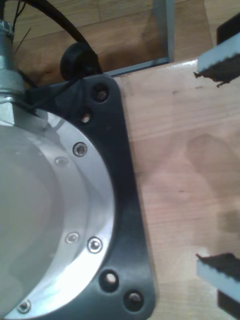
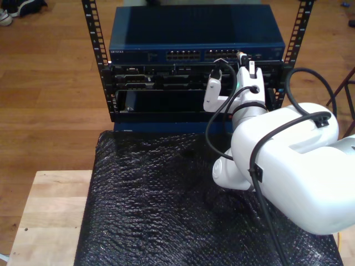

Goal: Grab the cable and plug it in

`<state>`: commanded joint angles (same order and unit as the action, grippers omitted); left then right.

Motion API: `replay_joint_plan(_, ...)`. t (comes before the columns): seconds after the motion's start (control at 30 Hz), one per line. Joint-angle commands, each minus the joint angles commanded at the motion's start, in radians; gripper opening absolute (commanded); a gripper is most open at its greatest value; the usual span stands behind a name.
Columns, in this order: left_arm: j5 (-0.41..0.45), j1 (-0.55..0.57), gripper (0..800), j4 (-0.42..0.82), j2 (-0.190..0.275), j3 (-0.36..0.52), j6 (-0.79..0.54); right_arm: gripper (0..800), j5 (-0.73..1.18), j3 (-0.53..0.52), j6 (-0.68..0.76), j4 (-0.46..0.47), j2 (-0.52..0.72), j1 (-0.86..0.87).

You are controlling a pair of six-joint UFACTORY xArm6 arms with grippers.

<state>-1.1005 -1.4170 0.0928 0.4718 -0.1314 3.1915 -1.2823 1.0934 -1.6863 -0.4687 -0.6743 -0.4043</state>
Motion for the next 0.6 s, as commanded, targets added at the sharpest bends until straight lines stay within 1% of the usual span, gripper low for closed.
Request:
replay_joint_plan(0.13,0.000,0.000,800,0.000,0.000,0.000,0.000,1,0.000,-0.003,0.008,0.006,0.000,0.000)
replay_joint_plan(0.33,0.000,0.000,800,0.000,0.000,0.000,0.000,1,0.000,-0.006,0.021,0.049,0.000,0.003)
replay_joint_plan(0.6,0.000,0.000,800,0.000,0.000,0.000,0.000,1,0.000,-0.003,0.021,0.054,0.000,0.006)
